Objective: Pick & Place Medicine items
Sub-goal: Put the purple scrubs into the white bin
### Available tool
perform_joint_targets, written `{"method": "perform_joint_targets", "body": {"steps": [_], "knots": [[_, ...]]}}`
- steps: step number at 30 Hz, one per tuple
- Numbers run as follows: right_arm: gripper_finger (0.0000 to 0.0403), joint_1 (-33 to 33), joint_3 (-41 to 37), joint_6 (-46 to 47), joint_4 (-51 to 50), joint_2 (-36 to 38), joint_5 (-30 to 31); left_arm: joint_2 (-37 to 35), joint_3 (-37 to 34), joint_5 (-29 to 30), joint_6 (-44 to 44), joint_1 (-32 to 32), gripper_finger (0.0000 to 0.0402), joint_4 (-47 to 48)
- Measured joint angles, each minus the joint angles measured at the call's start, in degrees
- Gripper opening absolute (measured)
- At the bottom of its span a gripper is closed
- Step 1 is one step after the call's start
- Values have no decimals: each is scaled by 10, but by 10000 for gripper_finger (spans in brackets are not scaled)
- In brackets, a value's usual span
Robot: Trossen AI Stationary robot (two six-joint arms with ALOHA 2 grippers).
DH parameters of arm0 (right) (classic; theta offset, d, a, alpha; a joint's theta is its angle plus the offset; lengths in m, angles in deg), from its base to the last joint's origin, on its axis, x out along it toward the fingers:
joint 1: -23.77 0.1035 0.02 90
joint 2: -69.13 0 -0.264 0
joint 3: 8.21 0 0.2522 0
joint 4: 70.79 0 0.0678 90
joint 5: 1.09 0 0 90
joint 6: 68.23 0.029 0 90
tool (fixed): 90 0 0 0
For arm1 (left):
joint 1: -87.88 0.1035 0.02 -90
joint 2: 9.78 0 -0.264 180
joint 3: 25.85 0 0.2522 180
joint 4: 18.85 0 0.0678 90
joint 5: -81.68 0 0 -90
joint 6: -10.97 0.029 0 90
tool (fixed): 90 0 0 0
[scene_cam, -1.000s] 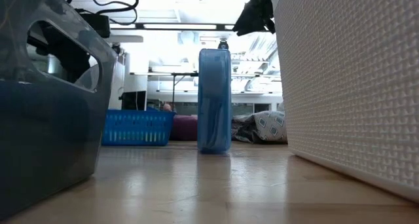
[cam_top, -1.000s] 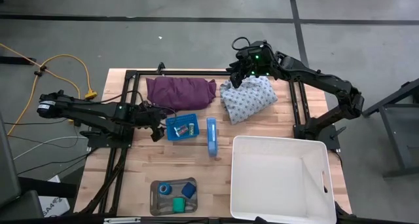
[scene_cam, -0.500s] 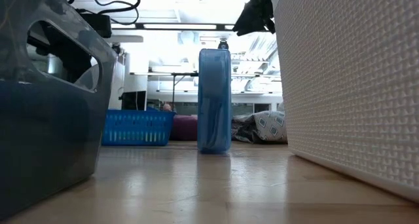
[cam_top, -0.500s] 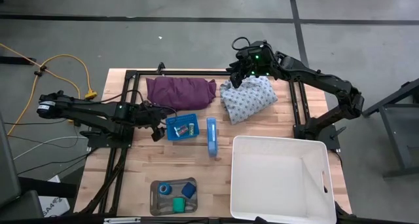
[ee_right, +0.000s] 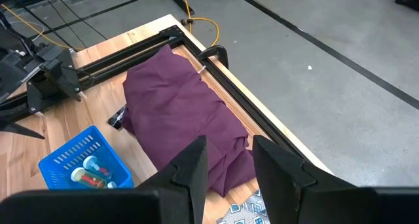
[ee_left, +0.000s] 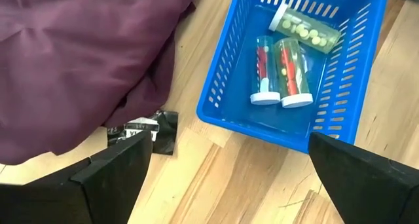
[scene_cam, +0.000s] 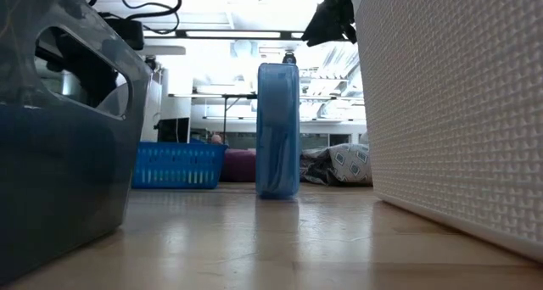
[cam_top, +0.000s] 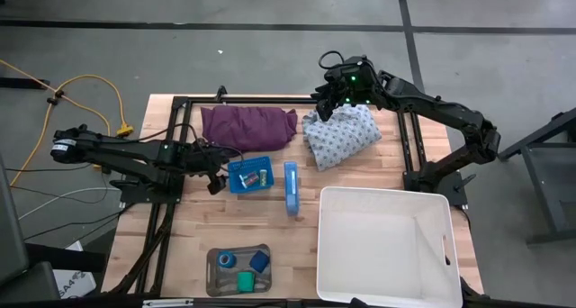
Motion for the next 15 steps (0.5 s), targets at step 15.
{"method": "perform_joint_targets", "body": {"steps": [15], "knots": [[110,0,0,0,0,0,0,0,0,-3,24,3,400,-22]]}}
